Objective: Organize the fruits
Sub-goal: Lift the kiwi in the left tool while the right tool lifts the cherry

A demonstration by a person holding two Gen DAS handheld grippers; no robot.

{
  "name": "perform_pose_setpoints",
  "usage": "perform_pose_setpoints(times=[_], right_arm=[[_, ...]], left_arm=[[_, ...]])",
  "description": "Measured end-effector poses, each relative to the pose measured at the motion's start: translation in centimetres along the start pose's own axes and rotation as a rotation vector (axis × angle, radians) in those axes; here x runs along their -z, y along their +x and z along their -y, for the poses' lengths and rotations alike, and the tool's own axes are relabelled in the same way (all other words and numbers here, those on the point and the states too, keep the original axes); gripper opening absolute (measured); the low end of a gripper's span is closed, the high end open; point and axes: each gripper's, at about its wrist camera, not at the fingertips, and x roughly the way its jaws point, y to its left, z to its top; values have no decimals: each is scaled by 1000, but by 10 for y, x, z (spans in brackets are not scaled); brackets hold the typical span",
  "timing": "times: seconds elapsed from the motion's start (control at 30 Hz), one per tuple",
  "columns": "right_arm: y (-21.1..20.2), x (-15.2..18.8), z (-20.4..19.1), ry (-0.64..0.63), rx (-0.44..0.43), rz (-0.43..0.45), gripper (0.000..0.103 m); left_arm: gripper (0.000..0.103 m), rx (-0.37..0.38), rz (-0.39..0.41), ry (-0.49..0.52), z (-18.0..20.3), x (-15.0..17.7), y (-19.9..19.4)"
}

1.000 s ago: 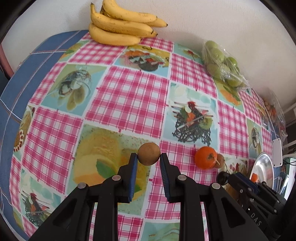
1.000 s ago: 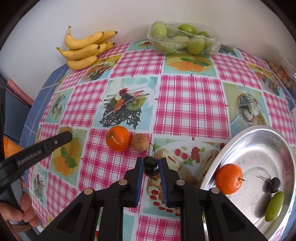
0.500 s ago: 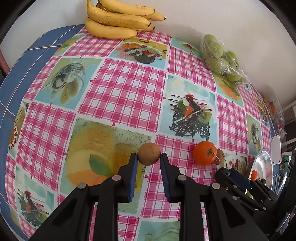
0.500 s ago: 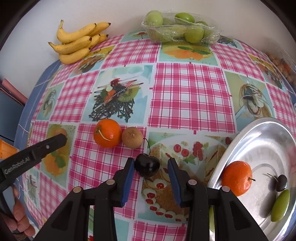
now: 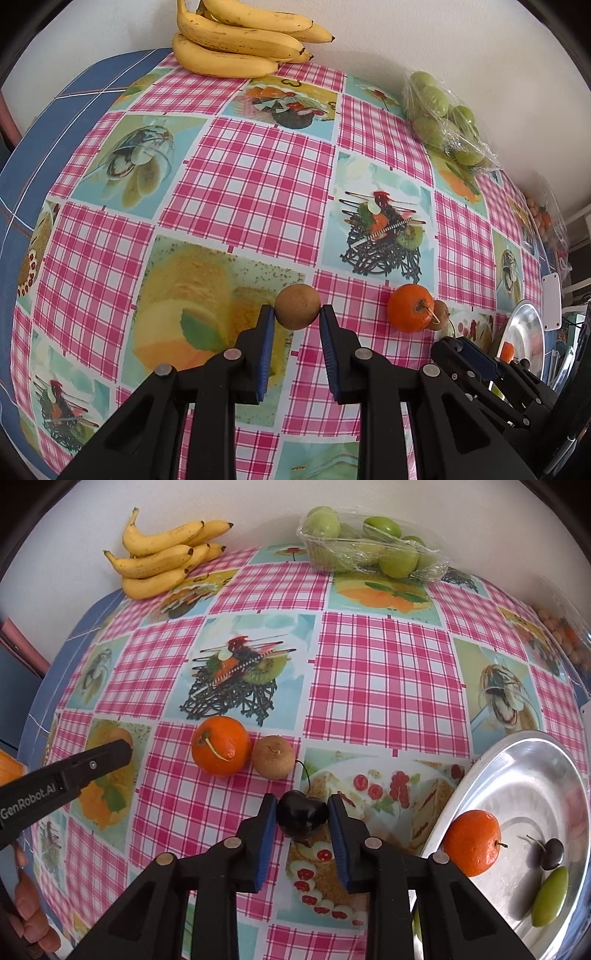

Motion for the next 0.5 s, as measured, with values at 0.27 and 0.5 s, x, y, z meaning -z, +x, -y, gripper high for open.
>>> perform_pose_setpoints(times=[0.27,0.5], right_arm=[[-29,-5,2,39,-36,54,30],[-52,-2,3,60,-41,67,30]], left_arm=[[26,8,39,-10,0,-2,-13],[26,6,104,13,8,-1,-39]])
